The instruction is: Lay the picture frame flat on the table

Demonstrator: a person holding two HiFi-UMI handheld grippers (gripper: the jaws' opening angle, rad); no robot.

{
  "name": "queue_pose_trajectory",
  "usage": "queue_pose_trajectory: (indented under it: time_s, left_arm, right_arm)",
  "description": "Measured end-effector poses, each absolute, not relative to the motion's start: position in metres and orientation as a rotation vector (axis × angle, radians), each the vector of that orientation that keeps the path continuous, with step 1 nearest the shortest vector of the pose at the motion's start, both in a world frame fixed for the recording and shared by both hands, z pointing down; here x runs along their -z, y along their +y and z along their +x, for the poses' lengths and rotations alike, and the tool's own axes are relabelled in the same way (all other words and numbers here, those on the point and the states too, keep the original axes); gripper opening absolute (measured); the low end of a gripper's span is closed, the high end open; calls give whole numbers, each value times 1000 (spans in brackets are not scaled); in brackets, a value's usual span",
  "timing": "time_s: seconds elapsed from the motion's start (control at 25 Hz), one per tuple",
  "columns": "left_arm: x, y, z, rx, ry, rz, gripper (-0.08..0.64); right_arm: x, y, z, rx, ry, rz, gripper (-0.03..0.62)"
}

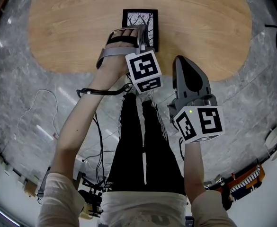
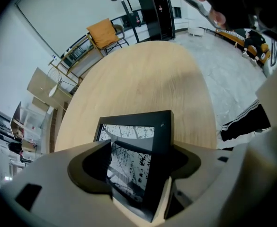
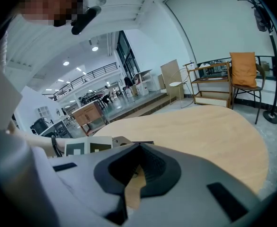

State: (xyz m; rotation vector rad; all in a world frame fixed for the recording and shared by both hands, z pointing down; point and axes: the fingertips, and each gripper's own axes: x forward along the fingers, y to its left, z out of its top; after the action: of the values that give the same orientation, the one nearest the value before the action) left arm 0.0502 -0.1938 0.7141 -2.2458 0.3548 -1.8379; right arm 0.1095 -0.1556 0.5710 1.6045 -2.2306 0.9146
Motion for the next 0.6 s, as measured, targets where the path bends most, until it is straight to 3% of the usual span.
queue_pose_trajectory:
  time_s: [0.6]
  left_arm:
    - [-720, -174, 52, 1868, 254, -2343, 348]
  right_arm:
    - [-576, -159, 106, -928, -2244, 1563, 6]
